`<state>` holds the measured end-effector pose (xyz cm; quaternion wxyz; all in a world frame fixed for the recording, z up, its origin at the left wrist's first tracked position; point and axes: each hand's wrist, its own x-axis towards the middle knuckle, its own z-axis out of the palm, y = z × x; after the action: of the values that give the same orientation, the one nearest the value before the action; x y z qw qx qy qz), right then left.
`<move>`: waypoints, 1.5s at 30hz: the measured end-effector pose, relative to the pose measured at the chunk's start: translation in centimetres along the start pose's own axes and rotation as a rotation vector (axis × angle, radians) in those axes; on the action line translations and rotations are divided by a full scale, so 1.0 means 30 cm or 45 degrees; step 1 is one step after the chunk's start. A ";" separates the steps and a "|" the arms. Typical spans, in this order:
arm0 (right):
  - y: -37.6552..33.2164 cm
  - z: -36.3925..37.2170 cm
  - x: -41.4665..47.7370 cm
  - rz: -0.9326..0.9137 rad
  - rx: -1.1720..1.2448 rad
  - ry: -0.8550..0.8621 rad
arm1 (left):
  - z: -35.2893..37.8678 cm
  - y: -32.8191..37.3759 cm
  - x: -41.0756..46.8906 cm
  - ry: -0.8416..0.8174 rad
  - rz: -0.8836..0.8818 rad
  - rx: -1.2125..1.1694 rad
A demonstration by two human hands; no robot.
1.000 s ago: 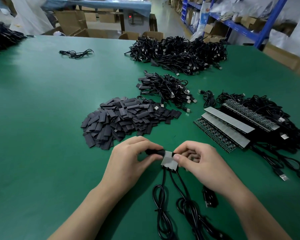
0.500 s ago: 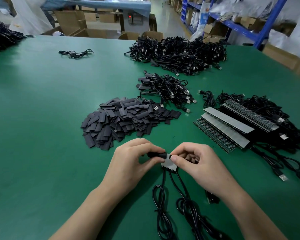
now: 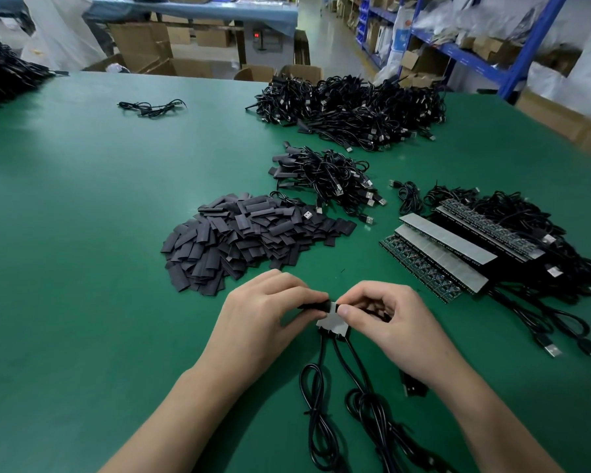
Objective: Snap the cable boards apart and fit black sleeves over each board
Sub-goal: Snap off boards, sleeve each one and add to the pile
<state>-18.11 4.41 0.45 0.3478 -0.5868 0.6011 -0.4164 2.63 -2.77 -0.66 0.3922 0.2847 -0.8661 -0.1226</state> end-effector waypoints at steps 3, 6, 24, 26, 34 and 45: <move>-0.003 -0.004 0.000 0.006 0.032 -0.014 | -0.004 0.001 0.007 -0.006 0.023 0.027; -0.004 -0.008 0.000 0.004 -0.022 -0.028 | 0.001 0.004 0.007 -0.029 0.066 0.019; -0.018 -0.006 -0.005 -0.298 -0.314 0.210 | 0.027 0.001 0.013 -0.156 -0.498 -0.604; -0.018 -0.006 -0.003 -0.439 -0.445 0.260 | 0.021 -0.004 0.015 -0.239 -0.587 -0.669; -0.003 -0.003 -0.001 -0.549 -0.532 0.255 | 0.007 -0.023 0.016 -0.315 -0.651 -0.758; 0.013 0.004 0.000 -0.062 -0.184 -0.032 | -0.003 -0.006 0.011 -0.175 -0.253 -0.336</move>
<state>-18.16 4.39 0.04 0.3018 -0.6300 0.6107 -0.3728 2.60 -3.09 -0.47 0.3520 0.3058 -0.8348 -0.2926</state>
